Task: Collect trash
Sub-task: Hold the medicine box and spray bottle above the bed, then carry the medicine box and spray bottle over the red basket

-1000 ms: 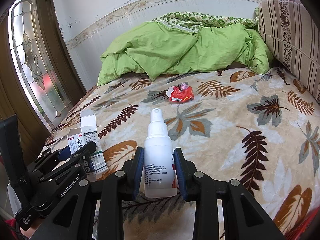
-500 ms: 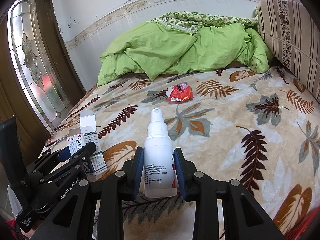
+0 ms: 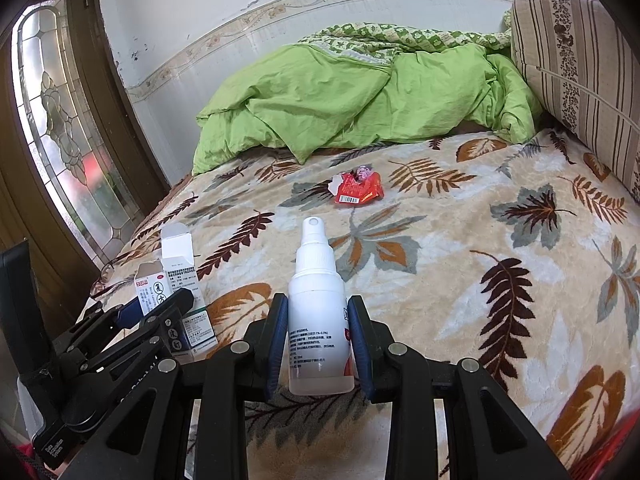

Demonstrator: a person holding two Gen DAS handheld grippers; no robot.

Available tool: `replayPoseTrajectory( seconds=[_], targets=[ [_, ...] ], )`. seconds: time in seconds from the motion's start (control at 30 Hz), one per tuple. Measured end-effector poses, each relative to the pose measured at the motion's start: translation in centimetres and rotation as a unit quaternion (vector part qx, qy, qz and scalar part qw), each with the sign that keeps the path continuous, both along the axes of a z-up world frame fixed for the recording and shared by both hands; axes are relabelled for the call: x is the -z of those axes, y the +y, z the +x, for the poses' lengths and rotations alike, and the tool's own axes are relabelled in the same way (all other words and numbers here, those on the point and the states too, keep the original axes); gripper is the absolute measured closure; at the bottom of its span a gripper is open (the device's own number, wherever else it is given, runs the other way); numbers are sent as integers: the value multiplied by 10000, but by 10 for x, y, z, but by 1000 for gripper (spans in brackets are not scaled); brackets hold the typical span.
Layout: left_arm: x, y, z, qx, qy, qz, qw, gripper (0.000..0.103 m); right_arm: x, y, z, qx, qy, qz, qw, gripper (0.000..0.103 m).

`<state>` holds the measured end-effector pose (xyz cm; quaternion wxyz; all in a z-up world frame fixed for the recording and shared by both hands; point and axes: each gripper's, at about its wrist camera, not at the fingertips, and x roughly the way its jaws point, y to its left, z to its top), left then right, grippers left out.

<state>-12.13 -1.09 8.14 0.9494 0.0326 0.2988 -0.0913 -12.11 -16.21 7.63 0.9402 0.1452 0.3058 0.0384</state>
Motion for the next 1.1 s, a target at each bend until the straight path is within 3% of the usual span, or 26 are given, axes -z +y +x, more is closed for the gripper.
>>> replayPoseTrajectory(
  seconds=[0.43, 1.1],
  targets=[
    [-20, -7, -21, 841, 265, -518, 9948, 71, -3, -24, -37, 180, 203, 605, 9978, 71],
    [-56, -103, -78, 1907, -17, -153, 9815, 71, -29, -97, -149, 1058, 19, 767, 9914, 71]
  ],
)
